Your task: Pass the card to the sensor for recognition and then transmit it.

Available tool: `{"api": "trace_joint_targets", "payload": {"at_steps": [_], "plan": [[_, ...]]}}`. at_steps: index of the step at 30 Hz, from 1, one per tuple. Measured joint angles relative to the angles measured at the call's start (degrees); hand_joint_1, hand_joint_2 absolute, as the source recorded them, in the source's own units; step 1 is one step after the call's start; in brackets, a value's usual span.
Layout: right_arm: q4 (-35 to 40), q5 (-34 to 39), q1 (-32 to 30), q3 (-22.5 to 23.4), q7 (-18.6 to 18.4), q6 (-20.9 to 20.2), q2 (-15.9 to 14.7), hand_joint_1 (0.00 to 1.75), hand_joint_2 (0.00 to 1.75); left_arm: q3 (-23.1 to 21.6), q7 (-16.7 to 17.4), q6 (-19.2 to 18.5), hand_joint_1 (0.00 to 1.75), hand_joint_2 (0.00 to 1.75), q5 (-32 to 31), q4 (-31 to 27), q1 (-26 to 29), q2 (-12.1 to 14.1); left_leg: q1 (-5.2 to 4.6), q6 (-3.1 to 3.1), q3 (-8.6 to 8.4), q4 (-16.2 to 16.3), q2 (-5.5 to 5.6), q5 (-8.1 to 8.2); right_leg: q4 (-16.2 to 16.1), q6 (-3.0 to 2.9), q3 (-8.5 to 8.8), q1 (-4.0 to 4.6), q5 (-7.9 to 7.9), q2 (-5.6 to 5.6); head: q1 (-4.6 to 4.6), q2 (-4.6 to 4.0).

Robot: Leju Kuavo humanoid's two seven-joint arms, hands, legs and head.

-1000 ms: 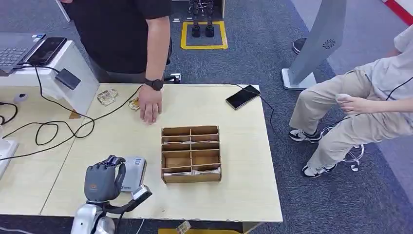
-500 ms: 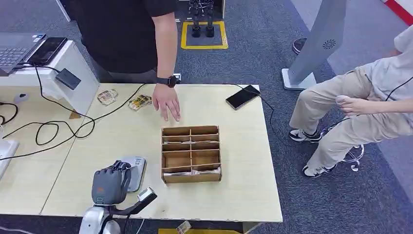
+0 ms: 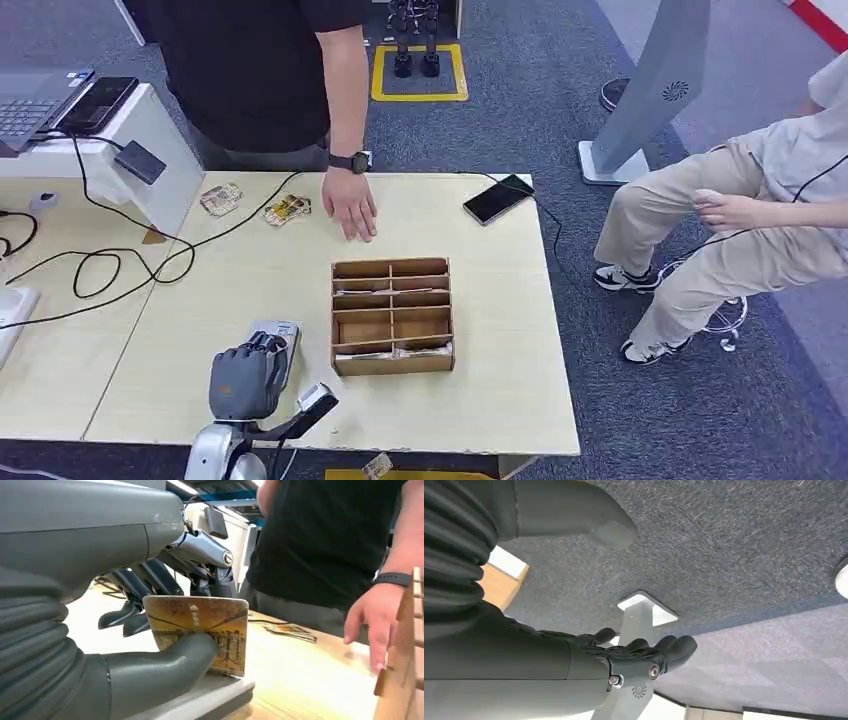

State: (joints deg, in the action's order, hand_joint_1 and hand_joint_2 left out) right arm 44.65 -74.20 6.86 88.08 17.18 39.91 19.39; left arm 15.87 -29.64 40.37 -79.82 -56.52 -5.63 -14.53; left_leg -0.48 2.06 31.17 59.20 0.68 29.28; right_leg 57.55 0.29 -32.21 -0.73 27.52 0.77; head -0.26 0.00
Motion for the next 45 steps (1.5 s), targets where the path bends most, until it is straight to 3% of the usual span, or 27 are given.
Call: {"api": "trace_joint_targets", "payload": {"at_steps": [25,31,33,39,45], "plan": [[0.00,0.48,0.00,0.00,0.44,0.00,-0.02,0.00,1.75,-2.80,0.46,0.07,1.75,1.75,2.27,1.60,-0.56,0.09,0.00,0.00,-0.06,0.00,0.01,0.00,0.00,0.00,0.07,0.00,0.00,-0.02,0.00,0.00],[0.00,0.46,0.00,0.00,0.44,0.00,-0.02,0.00,1.75,-2.80,-0.37,0.09,1.75,1.75,2.97,1.59,-0.60,0.09,0.00,0.00,-0.06,0.00,0.01,0.00,0.00,0.00,0.08,0.00,0.00,-0.02,0.00,0.00],[0.00,0.46,0.00,0.00,0.44,0.00,-0.02,0.00,1.75,-2.80,-2.04,0.15,1.75,1.75,4.44,1.16,-0.60,0.07,0.00,0.00,-0.05,0.00,0.01,0.00,0.00,0.00,0.07,0.00,0.00,-0.02,0.00,0.00],[0.00,-0.20,0.01,0.00,0.46,0.00,-0.02,0.00,1.75,-1.97,-9.83,0.22,1.66,1.75,8.98,-6.80,-0.07,-0.24,0.01,-0.01,-0.03,0.00,-0.02,-0.01,0.00,-0.01,0.02,0.01,-0.01,0.01,0.00,0.00],[0.02,-0.96,0.03,0.00,0.85,0.02,-0.02,0.00,1.75,-3.21,-10.49,0.22,1.47,1.75,14.62,-20.27,0.44,-0.24,0.01,0.00,0.01,0.00,-0.01,0.00,0.00,-0.01,-0.02,0.01,0.00,0.01,0.00,0.00]]}}
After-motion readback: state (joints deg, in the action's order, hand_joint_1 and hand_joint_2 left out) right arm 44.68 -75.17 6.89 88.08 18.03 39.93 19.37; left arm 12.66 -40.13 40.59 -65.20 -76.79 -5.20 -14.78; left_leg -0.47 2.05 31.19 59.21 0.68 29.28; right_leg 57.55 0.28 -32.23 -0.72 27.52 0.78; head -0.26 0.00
